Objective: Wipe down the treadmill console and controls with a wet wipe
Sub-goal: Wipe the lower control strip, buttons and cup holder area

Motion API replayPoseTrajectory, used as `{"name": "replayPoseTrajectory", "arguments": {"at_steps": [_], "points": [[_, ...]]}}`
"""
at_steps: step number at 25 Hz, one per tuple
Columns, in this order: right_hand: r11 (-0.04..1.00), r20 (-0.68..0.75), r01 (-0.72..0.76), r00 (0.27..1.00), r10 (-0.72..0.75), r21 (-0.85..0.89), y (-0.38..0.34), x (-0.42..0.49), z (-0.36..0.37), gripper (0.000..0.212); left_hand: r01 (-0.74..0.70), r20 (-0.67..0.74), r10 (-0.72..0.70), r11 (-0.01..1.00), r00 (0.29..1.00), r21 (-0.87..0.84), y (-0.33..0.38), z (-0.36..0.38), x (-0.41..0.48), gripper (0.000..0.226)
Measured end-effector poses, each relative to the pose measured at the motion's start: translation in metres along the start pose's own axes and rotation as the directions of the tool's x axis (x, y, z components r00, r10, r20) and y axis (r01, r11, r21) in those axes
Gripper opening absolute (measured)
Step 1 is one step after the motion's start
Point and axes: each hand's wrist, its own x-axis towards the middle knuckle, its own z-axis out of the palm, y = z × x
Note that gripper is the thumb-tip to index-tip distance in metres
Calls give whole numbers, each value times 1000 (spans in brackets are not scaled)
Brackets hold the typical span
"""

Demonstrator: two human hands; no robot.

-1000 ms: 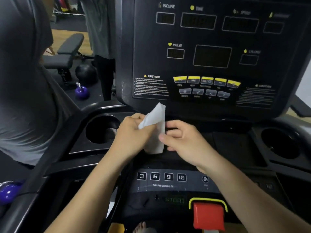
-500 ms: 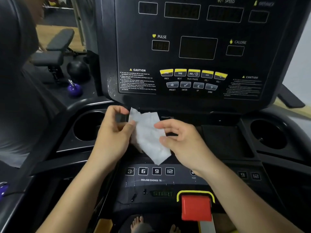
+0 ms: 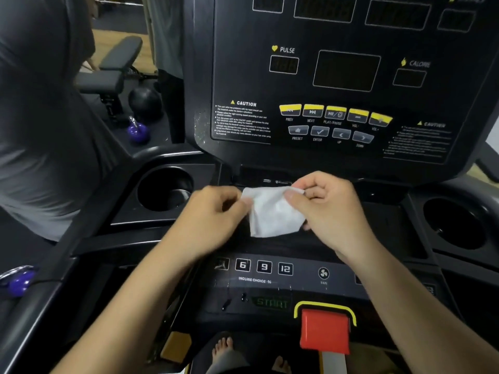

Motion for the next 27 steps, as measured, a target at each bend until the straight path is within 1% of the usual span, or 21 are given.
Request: {"name": "replayPoseTrajectory", "arguments": {"at_steps": [1,2,3,4,5,6,7,8,9,10,11,14,16,17,19,20,23,24,25,26,27], "points": [[962,-94,75,990,-103,-264,2,2,5,5,35,-24,-32,993,999,110,-3,-4,6,20],[844,-140,149,957,-254,-516,6,2,10,10,56,-54,-47,981,997,187,-6,-6,9,13],[735,-119,224,916,-383,-640,11,0,15,13,73,-89,-55,976,995,208,-10,-7,10,13],[668,-53,306,886,-460,-678,13,-4,19,13,86,-121,-63,977,991,196,-14,-6,9,17],[639,47,372,884,-465,-674,13,-8,23,10,107,-156,-80,979,985,173,-20,-6,8,21],[638,140,398,899,-416,-659,13,-11,26,12,121,-186,-90,979,978,163,-25,-5,6,24],[664,208,382,921,-329,-643,13,-13,28,17,134,-209,-99,978,973,158,-27,-4,3,25],[688,243,349,937,-251,-636,14,-13,31,20,145,-221,-109,978,969,151,-29,-4,1,27],[681,250,333,943,-221,-652,12,-11,34,22,152,-222,-118,978,968,141,-29,-6,0,28],[647,265,338,941,-212,-683,7,-7,39,22,151,-206,-122,979,971,135,-29,-8,-1,29],[621,288,351,936,-204,-701,2,-4,46,21,149,-180,-126,981,976,125,-29,-11,0,29],[583,339,382,922,-187,-717,-14,8,73,25,144,-134,-134,987,982,68,-34,-18,1,28],[565,370,385,917,-147,-730,-26,12,88,30,131,-142,-125,991,982,34,-37,-16,-1,28],[542,384,400,911,-149,-739,-30,13,92,31,124,-150,-118,992,982,26,-37,-15,-1,28],[494,380,408,911,-161,-768,-32,11,89,28,119,-160,-114,993,981,23,-38,-13,-1,28],[489,350,380,924,-155,-785,-28,11,83,25,120,-157,-115,993,981,23,-40,-14,-2,28],[511,179,203,979,-95,-835,-14,11,45,26,140,-118,-138,990,983,6,-41,-18,-3,27],[499,142,164,986,-82,-851,-10,10,38,28,151,-109,-151,989,983,-8,-43,-20,-4,27],[470,147,177,984,-99,-865,-8,9,38,27,159,-102,-161,987,982,-26,-44,-21,-4,26],[432,191,232,972,-136,-872,-9,9,45,26,163,-97,-167,986,981,-46,-45,-21,-5,26],[416,262,310,950,-170,-855,-12,9,57,24,165,-93,-171,984,981,-64,-46,-21,-5,25]]}}
